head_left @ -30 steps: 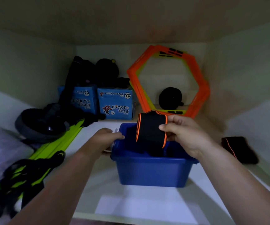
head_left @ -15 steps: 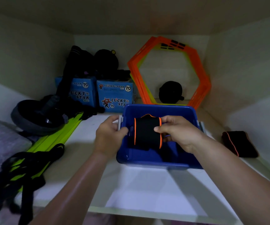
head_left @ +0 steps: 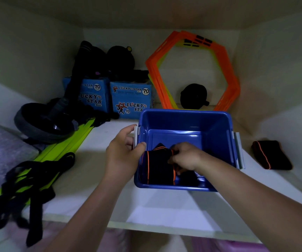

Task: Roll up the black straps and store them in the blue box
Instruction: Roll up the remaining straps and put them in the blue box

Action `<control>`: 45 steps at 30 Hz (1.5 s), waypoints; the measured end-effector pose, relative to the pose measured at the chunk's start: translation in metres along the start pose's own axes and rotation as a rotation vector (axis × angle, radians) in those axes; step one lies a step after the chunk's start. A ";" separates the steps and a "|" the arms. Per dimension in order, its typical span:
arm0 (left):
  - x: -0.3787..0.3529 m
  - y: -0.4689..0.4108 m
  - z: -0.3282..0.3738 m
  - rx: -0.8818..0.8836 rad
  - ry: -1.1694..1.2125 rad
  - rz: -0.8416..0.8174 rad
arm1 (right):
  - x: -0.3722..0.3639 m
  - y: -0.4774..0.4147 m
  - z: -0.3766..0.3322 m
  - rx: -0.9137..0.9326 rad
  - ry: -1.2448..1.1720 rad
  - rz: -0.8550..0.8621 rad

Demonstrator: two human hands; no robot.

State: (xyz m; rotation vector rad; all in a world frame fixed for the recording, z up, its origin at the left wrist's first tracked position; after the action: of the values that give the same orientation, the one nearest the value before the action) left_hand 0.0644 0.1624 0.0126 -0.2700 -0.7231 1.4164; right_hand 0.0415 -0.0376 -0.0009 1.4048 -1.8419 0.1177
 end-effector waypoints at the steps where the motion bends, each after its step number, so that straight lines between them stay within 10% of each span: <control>1: 0.000 -0.002 -0.001 0.009 0.002 -0.003 | 0.000 0.001 -0.001 -0.001 0.021 0.006; 28: 0.006 -0.049 -0.006 0.509 0.171 -0.356 | 0.062 0.046 -0.006 0.107 -0.099 0.043; 37: -0.012 -0.058 0.036 -0.035 -0.473 -0.271 | 0.089 0.050 0.000 0.281 -0.321 0.187; 45: -0.125 -0.048 0.124 -0.067 0.029 -0.367 | 0.156 0.053 0.052 0.327 -0.390 0.511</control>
State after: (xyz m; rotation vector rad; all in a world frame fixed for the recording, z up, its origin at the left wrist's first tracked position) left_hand 0.0297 0.0047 0.0976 -0.1981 -0.7543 1.0400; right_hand -0.0407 -0.1638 0.0828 1.1883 -2.5755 0.4464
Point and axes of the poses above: each hand's wrist, its own y-axis away from the middle knuckle, its own x-axis out of the back of the hand, z = x × y, the point moved 1 cm from there along -y, towards the middle knuckle, and after that the axes turned 14 degrees about -x, right-handed, at the moved point
